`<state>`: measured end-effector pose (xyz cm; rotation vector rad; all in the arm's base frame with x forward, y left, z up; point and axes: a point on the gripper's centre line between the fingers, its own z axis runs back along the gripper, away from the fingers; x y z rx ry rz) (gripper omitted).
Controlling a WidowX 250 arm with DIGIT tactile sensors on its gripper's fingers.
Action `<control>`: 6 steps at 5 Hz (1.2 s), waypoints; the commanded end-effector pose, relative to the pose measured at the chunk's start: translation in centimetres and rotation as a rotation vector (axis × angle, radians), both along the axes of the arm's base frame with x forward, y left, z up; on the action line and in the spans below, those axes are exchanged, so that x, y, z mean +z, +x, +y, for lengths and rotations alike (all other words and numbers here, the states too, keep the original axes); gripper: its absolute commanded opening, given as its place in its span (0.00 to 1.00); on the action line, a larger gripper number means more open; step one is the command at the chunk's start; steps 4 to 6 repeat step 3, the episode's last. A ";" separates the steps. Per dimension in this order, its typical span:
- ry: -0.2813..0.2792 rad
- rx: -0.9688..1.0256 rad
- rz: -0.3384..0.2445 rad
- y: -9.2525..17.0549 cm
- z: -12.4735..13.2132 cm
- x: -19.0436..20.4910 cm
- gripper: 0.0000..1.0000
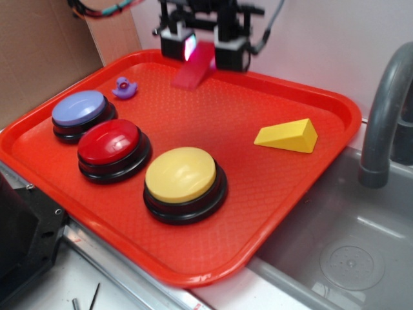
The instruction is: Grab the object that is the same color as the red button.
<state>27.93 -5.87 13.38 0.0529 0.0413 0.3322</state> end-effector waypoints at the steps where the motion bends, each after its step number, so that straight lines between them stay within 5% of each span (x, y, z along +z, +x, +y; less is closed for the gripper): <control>1: -0.135 0.016 -0.184 -2.4 1.9 9.5 0.00; 2: -0.158 0.035 -0.237 -3.7 2.3 10.4 0.00; 3: -0.091 0.092 -0.168 -2.8 2.4 9.3 0.16; 6: -0.091 0.092 -0.168 -2.8 2.4 9.3 0.16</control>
